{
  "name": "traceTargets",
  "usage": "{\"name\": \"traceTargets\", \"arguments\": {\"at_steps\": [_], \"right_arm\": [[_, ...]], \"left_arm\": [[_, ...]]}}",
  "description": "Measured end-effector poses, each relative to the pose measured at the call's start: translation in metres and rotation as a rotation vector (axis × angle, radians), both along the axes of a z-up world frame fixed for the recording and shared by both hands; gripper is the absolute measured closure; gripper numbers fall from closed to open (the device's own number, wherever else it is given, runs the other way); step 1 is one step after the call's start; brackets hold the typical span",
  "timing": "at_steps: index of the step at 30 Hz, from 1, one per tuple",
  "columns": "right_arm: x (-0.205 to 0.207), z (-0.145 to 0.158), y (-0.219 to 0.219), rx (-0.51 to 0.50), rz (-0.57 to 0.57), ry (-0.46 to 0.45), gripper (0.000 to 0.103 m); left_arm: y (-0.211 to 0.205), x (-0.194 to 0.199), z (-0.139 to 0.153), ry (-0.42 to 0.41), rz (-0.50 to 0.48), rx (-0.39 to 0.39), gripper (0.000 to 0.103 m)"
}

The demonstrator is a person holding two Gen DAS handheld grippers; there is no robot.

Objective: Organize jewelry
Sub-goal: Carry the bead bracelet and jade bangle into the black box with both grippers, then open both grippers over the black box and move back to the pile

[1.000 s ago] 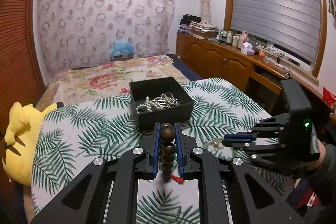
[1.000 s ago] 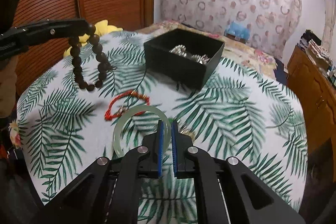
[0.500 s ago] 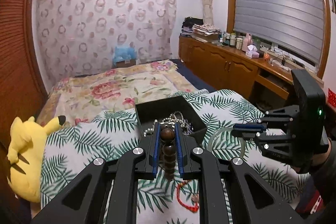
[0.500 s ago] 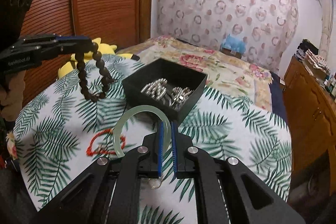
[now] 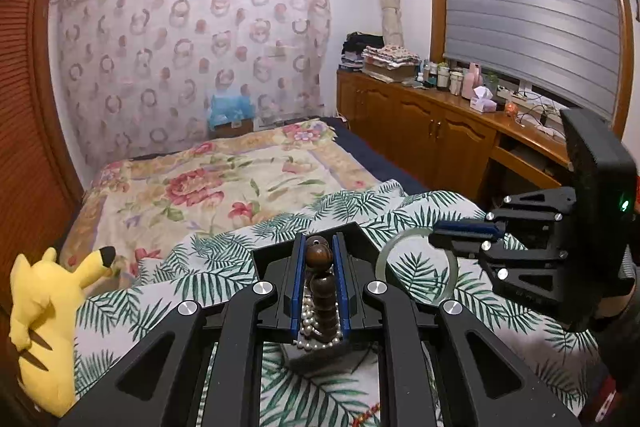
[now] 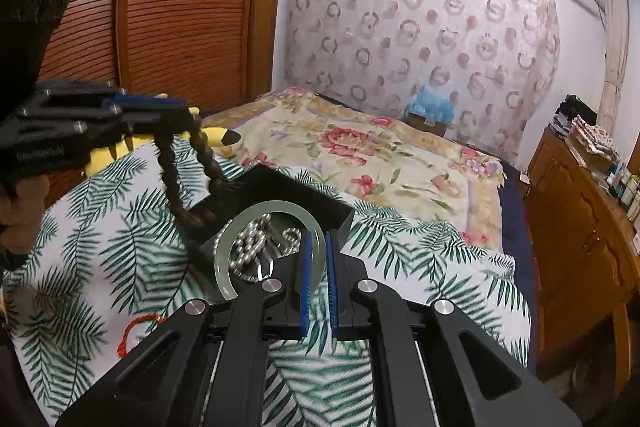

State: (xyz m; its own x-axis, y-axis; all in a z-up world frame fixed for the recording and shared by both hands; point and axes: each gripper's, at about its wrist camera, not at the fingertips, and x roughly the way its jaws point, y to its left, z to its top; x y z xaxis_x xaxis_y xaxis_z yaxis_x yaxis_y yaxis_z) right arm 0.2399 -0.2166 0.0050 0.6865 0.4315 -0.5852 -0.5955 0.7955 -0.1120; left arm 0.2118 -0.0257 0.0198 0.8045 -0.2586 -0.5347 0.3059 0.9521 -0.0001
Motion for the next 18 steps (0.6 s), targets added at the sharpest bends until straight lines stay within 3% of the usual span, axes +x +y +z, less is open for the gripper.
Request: {"name": "traceTargets", "arguments": {"at_steps": [7, 16, 18], "right_arm": [[0.017, 0.003, 0.006, 0.002, -0.007, -0.012, 0.095], [0.031, -0.009, 0.021, 0.040, 0.019, 0.030, 0.095], [0.034, -0.012, 0.027, 0.041, 0.028, 0.039, 0.095]], "left_arm": [[-0.003, 0.026, -0.019, 0.058, 0.021, 0.005, 0.089], [0.024, 0.026, -0.034, 0.073, 0.109, 0.009, 0.054], [0.032, 0.024, -0.037, 0.070, 0.148, 0.016, 0.029]]}}
